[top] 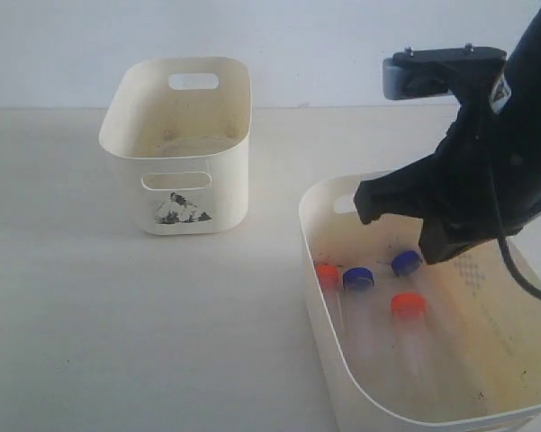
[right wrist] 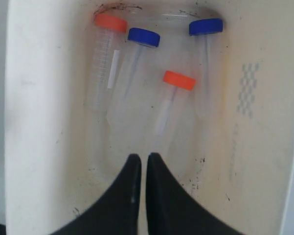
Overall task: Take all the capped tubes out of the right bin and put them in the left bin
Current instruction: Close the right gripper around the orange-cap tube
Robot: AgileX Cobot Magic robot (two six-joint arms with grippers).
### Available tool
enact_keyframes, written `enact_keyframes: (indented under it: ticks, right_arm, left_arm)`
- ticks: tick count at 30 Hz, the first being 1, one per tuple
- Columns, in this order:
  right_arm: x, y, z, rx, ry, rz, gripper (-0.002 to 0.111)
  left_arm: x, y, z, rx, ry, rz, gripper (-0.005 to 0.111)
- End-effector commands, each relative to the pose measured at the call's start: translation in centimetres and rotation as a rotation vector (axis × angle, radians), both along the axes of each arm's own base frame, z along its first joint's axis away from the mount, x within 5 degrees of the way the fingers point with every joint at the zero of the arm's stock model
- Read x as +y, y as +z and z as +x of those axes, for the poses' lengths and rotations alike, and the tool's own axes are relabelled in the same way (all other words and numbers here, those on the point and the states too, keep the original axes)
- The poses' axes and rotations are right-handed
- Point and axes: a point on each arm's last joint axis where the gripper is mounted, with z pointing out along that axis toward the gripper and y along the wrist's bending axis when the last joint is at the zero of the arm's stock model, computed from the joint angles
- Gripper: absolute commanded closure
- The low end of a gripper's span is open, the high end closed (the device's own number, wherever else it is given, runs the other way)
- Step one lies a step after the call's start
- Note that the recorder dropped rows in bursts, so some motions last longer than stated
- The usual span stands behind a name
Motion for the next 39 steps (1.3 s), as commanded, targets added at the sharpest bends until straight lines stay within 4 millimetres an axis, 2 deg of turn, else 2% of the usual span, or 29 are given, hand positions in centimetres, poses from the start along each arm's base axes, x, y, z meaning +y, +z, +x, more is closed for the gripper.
enact_keyframes:
  ticks: [1, 5, 9, 28, 32, 34, 37, 39]
  right_arm:
    - [-0.1, -2.5, 0.0, -0.042, -0.003, 0.006, 0.104]
    - [-0.1, -4.6, -0.2, -0.083, -0.004, 0.037, 0.104]
    - [-0.2, -5.6, -0.3, -0.118, -0.006, 0.059, 0.104]
    - [-0.1, -5.6, -0.2, -0.149, 0.083, 0.042, 0.104]
    - [0.0, -5.5, 0.0, -0.182, 0.144, 0.030, 0.103]
    - [0.1, -5.5, 0.2, -0.208, 0.179, 0.028, 0.094]
    - [0.3, -5.2, 0.6, -0.264, 0.183, 0.050, 0.070]
    - [0.4, -5.1, 0.7, -0.275, 0.170, 0.060, 0.048]
  left_arm:
    - [0.0, 0.1, 0.0, -0.007, 0.004, -0.005, 0.102]
    - [0.0, 0.1, 0.0, -0.007, 0.004, -0.005, 0.102]
    - [0.0, 0.1, 0.0, -0.007, 0.004, -0.005, 0.102]
    - [0.0, 0.1, 0.0, -0.007, 0.004, -0.005, 0.102]
    - [0.0, 0.1, 0.0, -0.007, 0.004, -0.005, 0.102]
    - [0.0, 0.1, 0.0, -0.007, 0.004, -0.005, 0.102]
    - [0.0, 0.1, 0.0, -0.007, 0.004, -0.005, 0.102]
    - [0.0, 0.1, 0.0, -0.007, 0.004, -0.005, 0.102]
